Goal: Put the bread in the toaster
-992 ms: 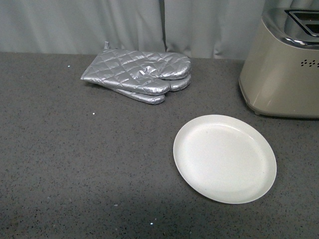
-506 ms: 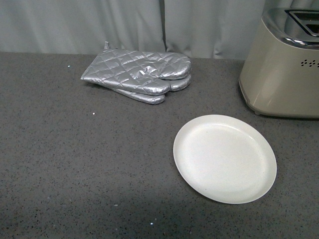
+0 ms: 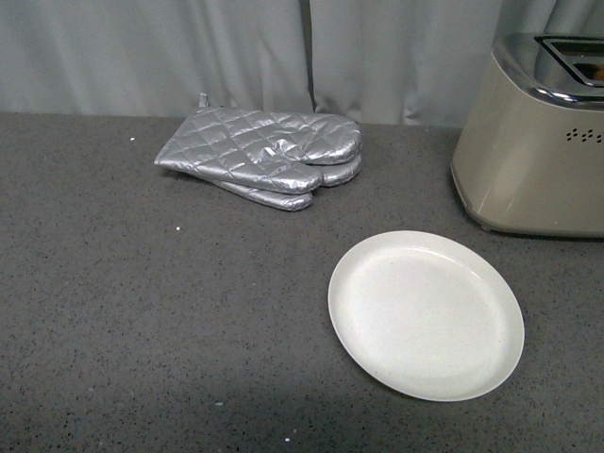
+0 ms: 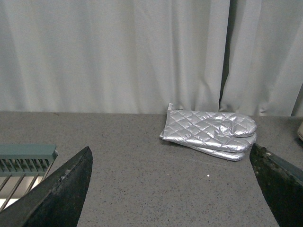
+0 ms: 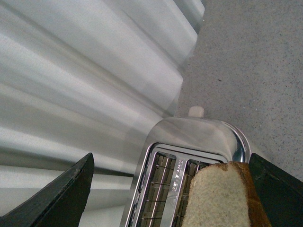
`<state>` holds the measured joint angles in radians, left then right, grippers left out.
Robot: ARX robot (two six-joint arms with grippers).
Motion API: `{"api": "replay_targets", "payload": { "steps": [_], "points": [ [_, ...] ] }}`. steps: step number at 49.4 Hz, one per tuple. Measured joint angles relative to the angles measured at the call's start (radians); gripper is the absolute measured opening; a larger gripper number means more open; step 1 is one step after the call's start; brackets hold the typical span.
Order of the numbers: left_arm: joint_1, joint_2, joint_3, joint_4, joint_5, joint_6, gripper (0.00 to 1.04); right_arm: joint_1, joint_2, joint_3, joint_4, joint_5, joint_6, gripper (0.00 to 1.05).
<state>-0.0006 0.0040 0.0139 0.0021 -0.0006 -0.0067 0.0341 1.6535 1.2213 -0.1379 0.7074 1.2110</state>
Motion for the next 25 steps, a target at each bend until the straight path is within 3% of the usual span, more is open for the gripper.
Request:
{"api": "replay_targets", "payload": {
  "steps": [15, 25],
  "points": [
    [0.0, 0.0, 0.0, 0.0, 0.0, 0.0, 0.98, 0.071, -0.243, -0.248, 0.293, -0.018, -0.301, 0.95],
    [0.0, 0.0, 0.0, 0.0, 0.0, 0.0, 0.98, 0.202, -0.561, -0.658, 0.325, -0.06, -0.418, 0.95]
  ]
}}
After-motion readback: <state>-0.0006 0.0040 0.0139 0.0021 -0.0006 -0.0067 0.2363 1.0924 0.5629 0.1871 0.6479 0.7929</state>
